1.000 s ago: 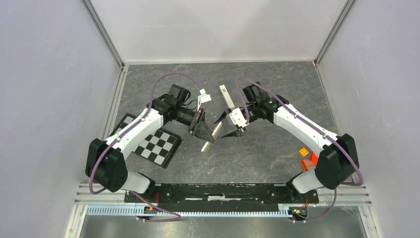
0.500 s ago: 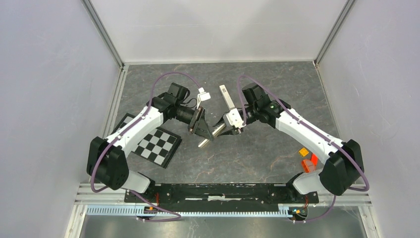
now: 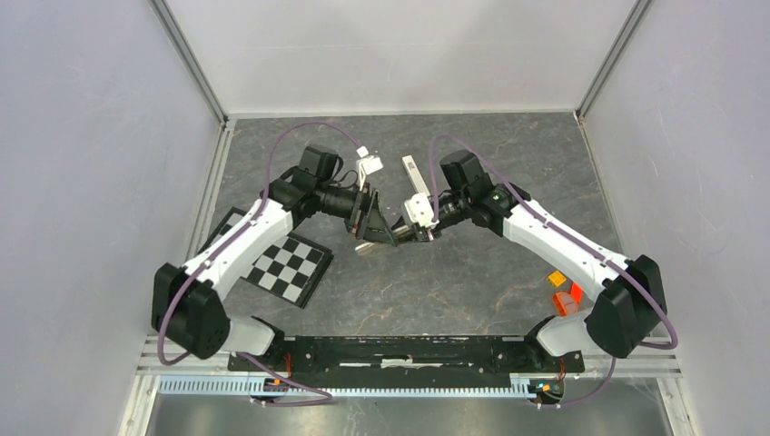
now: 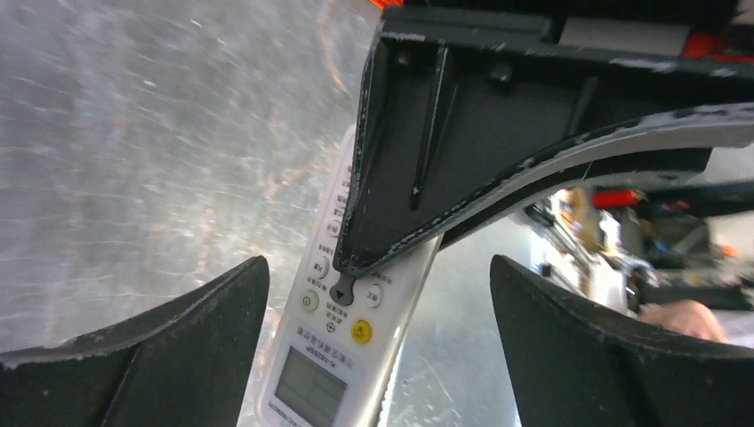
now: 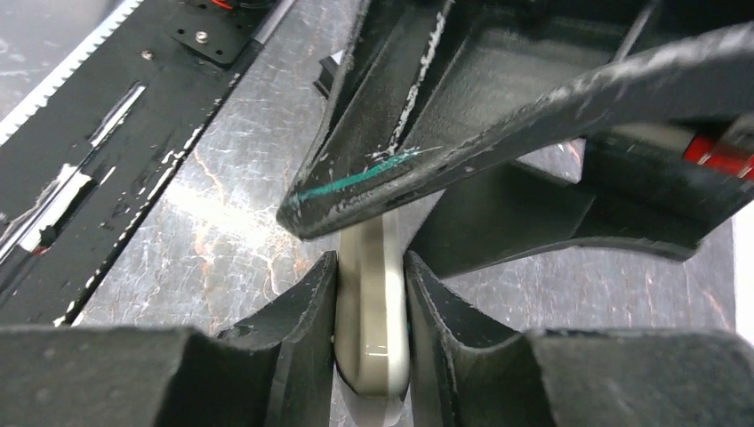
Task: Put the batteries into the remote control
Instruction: Pick up the remote control from the center of the board.
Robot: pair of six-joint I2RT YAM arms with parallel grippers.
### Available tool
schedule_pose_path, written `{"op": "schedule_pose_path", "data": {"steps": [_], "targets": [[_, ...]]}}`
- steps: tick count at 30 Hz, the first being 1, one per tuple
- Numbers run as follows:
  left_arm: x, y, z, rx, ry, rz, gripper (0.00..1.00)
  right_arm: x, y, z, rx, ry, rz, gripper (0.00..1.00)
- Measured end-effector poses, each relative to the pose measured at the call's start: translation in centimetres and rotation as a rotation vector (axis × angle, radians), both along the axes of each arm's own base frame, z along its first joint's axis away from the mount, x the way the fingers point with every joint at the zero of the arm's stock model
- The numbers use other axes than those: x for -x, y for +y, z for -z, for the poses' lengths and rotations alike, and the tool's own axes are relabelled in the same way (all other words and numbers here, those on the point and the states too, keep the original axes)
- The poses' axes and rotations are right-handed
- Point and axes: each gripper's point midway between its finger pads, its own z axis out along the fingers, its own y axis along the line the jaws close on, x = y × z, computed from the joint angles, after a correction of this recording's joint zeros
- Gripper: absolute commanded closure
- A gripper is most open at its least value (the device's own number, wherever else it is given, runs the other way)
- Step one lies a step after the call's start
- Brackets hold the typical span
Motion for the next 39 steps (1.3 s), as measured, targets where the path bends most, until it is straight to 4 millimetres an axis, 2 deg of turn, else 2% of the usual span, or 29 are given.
{"op": "schedule_pose_path", "data": {"steps": [5,10,13,19,22,27,31,35,39], "targets": [[-3.5,0.8,-1.9,-0.001,-0.207,-0.213,0.00,-1.9,0.0,-0.2,0.005,0.054,0.183,1.00],[-6.3,2.6,-3.3,0.022,-0.352,-0.450,0.00,-4.4,-1.2,-1.4,-0.043,0.172,0.408,1.00],[-7.2,3.1,-3.3,0.038,-0.366,-0.535,0.00,-6.5,-2.4,-2.2,-0.095,0.275,0.583,1.00],[-9.2,3.9,-3.3,0.068,-0.312,-0.675,0.00,-11.3,-6.1,-3.3,-0.226,0.498,0.981,1.00],[-10.3,4.0,-3.5,0.092,-0.277,-0.716,0.00,-12.0,-6.9,-3.0,-0.283,0.604,1.092,1.00],[-11.4,3.7,-1.7,0.083,-0.175,-0.734,0.00,-12.2,-7.1,-2.6,-0.343,0.746,1.148,1.00],[-12.1,4.0,-0.7,0.091,-0.091,-0.740,0.00,-12.1,-7.1,-3.0,-0.398,0.846,1.110,1.00],[-12.5,4.2,-1.2,0.153,-0.033,-0.716,0.00,-11.5,-6.6,-4.7,-0.448,0.928,1.017,1.00],[-11.7,3.3,-2.4,0.230,0.005,-0.639,0.00,-10.6,-5.8,-5.7,-0.454,0.985,0.929,1.00]]}}
